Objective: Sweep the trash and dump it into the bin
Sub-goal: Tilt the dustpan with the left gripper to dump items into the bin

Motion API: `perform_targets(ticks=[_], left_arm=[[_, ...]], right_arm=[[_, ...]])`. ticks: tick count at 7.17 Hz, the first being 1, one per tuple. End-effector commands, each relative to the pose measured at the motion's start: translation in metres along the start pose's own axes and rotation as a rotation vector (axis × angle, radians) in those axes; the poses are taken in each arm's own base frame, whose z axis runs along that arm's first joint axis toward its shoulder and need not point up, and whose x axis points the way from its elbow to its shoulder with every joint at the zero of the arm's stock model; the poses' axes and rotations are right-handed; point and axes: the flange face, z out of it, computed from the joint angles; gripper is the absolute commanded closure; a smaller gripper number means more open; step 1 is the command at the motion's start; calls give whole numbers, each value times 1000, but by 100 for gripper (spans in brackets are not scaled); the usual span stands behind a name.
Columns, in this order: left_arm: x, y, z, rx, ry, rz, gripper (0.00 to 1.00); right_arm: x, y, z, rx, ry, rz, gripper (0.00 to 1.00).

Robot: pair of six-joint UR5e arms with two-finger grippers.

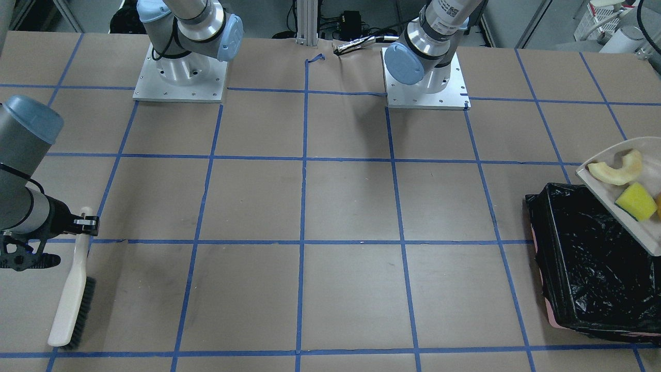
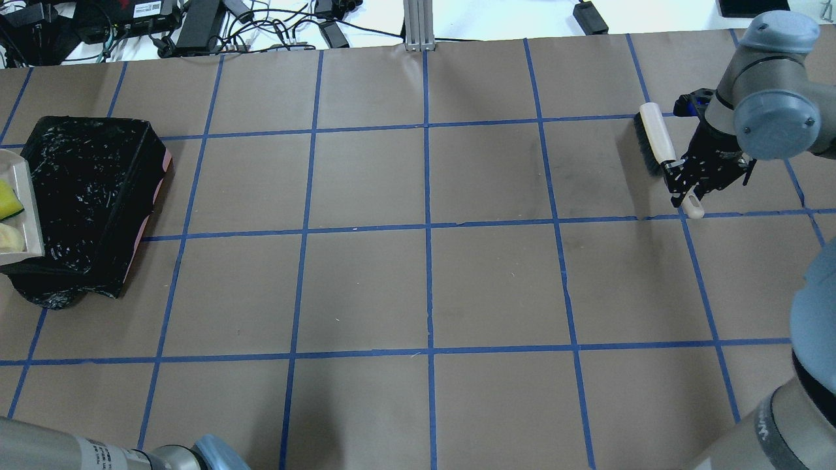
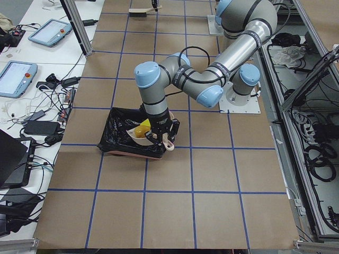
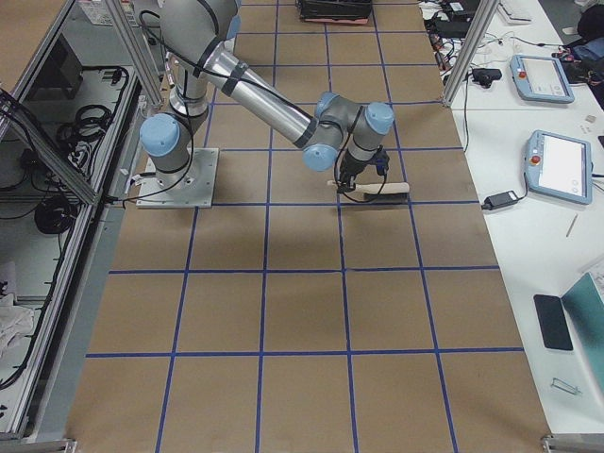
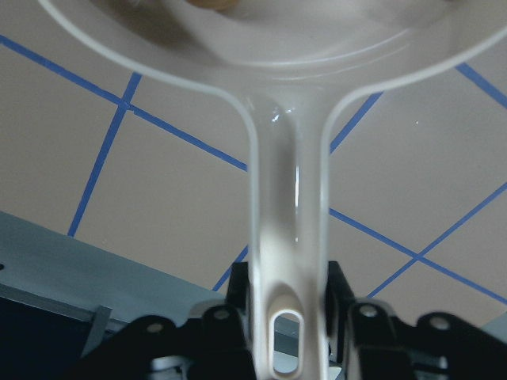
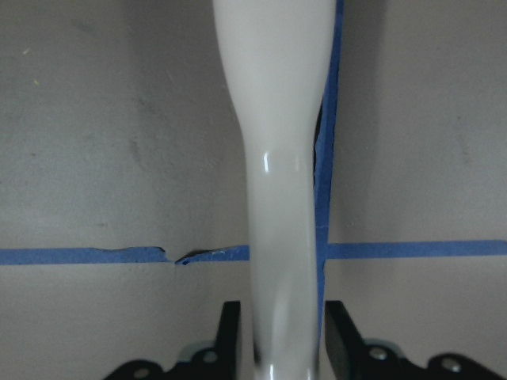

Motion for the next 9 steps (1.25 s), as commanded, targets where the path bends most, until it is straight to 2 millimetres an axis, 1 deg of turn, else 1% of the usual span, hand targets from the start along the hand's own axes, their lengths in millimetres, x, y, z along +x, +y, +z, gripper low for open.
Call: perform_targets(ticks=[1, 2, 3, 5, 6, 8, 9], left_arm=[[-20, 1, 14, -29, -55, 107, 100], [-26, 3, 10, -41, -62, 129, 100], [-33, -4, 13, -49, -61, 172, 100], [-40, -9, 22, -52, -61, 257, 100], [-43, -10, 24, -64, -73, 349, 100], [-45, -11, 24, -84, -78, 396, 100], [-50, -17, 16, -122, -107, 413, 100]], right_arm=[[0, 0, 0, 4, -4, -4, 20], [0, -1, -2, 9, -3, -7, 10], [1, -1, -6, 12, 2, -5, 3], [-1, 4, -23, 31, 7, 0, 1], [-3, 12, -46, 68, 22, -1, 0], [-14, 49, -98, 91, 28, -5, 0], [-18, 68, -133, 149, 49, -4, 0]])
